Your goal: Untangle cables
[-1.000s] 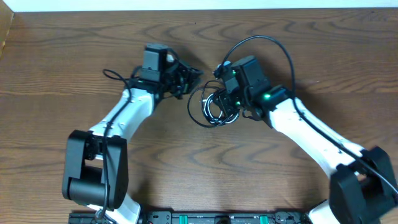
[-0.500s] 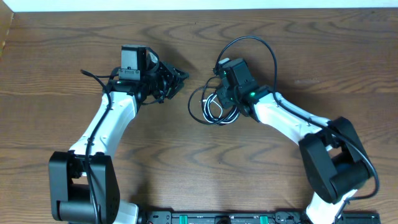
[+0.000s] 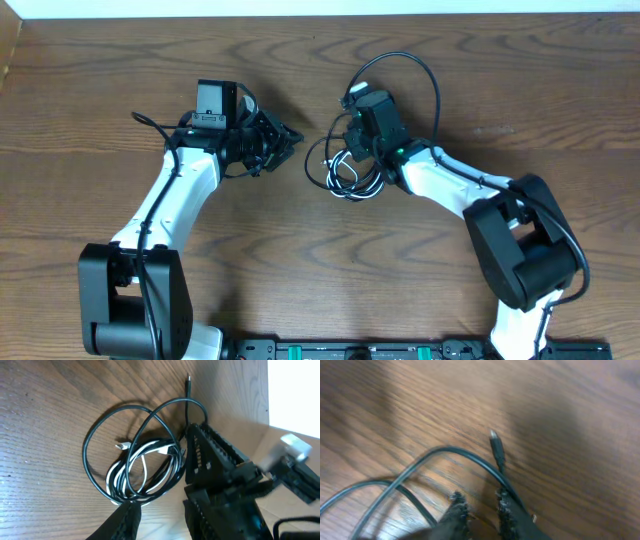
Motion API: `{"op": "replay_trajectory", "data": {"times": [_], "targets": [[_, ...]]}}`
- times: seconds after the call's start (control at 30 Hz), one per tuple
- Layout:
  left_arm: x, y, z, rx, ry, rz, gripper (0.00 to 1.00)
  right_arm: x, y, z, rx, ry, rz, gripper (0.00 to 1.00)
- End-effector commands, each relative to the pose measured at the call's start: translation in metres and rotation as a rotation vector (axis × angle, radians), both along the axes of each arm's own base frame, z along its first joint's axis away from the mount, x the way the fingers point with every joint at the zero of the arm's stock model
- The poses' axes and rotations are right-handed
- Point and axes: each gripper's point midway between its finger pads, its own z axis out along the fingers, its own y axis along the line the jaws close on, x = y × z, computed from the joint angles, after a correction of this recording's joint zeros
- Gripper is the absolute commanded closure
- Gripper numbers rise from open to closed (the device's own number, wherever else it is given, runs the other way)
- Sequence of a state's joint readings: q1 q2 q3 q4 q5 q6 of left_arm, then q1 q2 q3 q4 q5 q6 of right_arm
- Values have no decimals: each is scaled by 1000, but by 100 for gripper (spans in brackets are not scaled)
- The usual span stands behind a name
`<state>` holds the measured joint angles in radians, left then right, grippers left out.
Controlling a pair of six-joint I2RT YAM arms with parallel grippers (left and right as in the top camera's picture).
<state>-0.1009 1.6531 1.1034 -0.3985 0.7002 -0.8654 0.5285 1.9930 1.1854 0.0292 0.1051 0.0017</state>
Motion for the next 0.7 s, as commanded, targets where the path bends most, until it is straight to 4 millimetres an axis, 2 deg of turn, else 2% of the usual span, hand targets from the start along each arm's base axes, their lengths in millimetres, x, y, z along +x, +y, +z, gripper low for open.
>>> {"op": "replay_trajectory", "data": {"times": [0.0,0.17,0.43,0.67], "targets": [[-1,4,-3,35,-8,-3,64,20,-6,20,-4,-36,-33,84],[-1,4,-3,37,-10,-3,64,21,2,28,27,-8,24,83],[-2,4,-3,38,-8,-3,63,14,1,9,0,48,30,82],[-7,11,-11,76,28,15,64,11,7,8,20,55,57,76]]}}
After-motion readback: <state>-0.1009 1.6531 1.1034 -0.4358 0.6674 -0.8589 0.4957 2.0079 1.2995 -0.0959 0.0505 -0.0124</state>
